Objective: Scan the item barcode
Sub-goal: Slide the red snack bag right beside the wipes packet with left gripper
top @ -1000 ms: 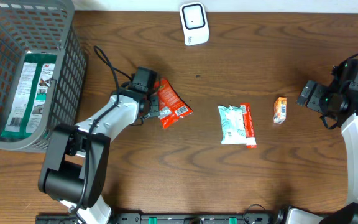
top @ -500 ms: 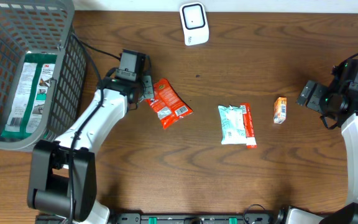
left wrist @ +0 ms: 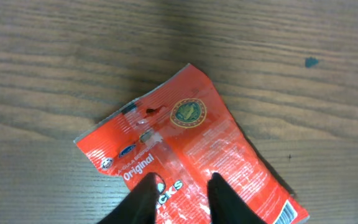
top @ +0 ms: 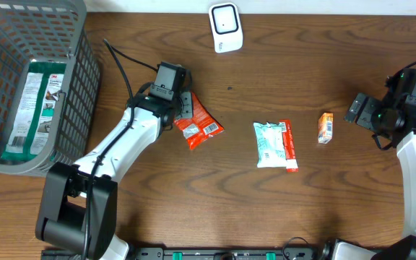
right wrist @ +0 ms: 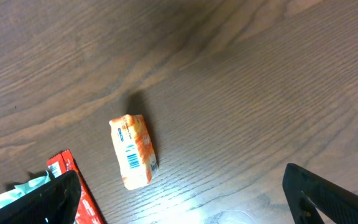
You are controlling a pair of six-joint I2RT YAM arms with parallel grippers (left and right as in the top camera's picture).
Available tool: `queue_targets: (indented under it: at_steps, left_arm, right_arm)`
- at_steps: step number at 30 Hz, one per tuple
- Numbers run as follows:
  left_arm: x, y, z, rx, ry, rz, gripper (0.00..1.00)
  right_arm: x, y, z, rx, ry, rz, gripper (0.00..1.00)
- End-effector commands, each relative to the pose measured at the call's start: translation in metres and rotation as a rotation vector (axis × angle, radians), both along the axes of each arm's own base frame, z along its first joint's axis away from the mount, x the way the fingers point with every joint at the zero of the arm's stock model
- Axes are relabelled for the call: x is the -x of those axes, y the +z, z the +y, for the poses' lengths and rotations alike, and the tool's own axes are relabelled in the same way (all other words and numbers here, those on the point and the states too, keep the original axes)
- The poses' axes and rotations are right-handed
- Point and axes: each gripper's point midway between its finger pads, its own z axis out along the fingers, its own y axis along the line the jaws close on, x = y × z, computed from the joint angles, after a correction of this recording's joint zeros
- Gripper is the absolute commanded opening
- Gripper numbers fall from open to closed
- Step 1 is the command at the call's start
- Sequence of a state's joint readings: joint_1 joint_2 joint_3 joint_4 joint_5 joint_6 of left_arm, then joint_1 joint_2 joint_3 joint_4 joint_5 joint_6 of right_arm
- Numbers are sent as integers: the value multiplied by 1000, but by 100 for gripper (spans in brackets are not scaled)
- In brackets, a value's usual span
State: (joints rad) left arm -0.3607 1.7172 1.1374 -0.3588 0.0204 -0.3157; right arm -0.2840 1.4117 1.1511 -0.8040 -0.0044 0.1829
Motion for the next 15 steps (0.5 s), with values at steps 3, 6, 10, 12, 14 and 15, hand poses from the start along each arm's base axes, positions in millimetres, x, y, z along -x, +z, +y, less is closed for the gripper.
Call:
queue_targets:
  at_steps: [3, 6, 10, 12, 14, 15]
  left_arm:
    - [6, -7, -4, -8, -11, 17, 41]
    - [7, -7, -4, 8, 15, 23, 43]
    - [6, -4, -4, 31, 58, 34, 43]
    - [6, 5, -2, 23, 63, 51, 43]
    - [4, 21, 3, 13, 73, 72, 43]
    - [2, 32, 6, 10, 81, 78, 43]
  right_arm:
    - [-1, 4, -2, -2, -17, -11, 99]
    - [-1, 4, -2, -2, -17, -11, 99]
    - [-1, 4, -2, -2, -17, -11, 99]
    - [-1, 4, -2, -2, -17, -11, 99]
    - [-1, 4, -2, -2, -17, -11, 99]
    - [-1, 4, -2, -2, -17, -11, 99]
